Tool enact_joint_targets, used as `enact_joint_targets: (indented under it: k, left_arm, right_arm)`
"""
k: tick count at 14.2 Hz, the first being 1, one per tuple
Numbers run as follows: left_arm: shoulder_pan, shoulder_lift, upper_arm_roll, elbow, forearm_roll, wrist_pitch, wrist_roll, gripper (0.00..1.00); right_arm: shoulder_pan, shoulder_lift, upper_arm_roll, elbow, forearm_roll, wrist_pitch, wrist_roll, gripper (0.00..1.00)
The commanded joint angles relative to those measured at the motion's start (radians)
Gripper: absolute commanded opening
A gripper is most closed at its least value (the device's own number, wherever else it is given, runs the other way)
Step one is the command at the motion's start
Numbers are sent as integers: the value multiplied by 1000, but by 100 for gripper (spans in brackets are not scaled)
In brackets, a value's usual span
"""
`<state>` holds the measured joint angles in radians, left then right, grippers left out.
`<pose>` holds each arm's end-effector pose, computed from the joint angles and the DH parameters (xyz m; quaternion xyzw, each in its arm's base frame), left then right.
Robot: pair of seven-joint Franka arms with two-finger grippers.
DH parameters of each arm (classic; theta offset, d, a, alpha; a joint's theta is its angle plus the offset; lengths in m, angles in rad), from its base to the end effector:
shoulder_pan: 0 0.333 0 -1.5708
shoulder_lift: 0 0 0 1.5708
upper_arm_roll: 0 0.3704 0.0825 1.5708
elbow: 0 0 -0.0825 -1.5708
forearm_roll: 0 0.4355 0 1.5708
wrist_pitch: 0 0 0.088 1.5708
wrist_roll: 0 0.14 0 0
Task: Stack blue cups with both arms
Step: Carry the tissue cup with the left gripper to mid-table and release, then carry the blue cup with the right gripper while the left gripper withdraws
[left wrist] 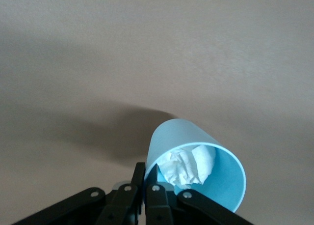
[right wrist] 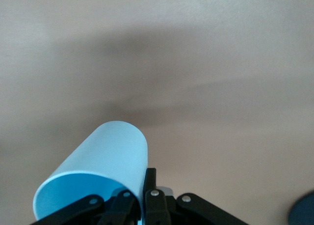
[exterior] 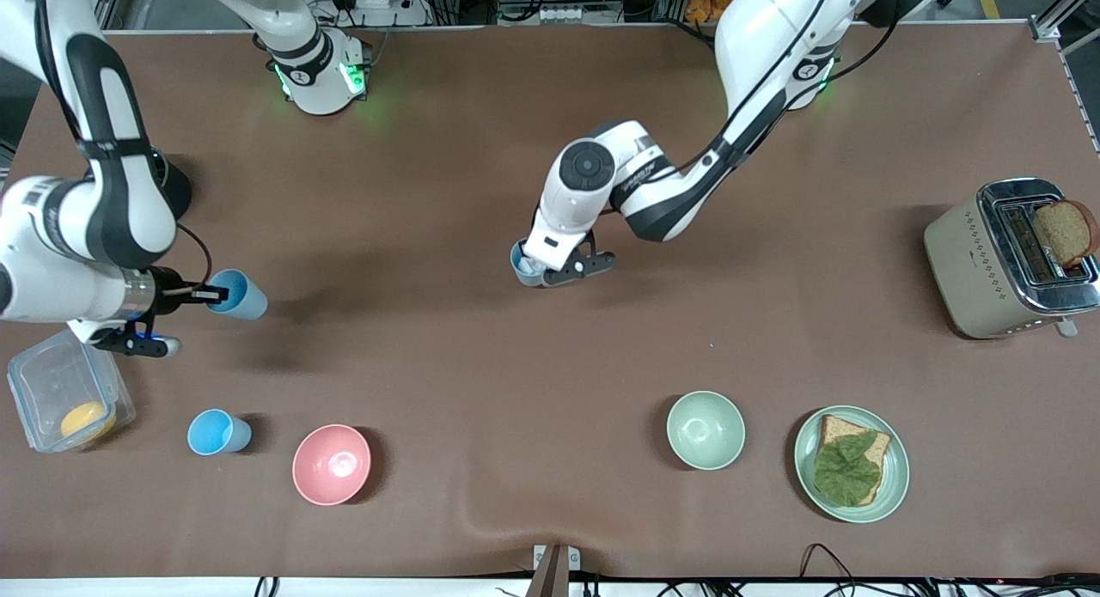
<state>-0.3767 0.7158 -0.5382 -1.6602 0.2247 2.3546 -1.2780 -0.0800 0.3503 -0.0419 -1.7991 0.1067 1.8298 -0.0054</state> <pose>0.5091 -0.5691 0.2207 0.9814 0.1657 -0.0571 0.0790 0.6510 -0.0661 0.3235 -0.9833 0.0789 0.1557 0.0514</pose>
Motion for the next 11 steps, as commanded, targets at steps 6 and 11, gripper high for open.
enact_joint_targets:
  k: [6, 11]
  left_arm:
    - [-1, -50, 17, 30, 31, -15, -57, 100]
    - [165, -309, 17, 20, 38, -184, 61, 100]
  right_arm:
    - [185, -90, 1, 121, 120, -250, 374, 0]
    - [412, -68, -1, 152, 200, -153, 772, 0]
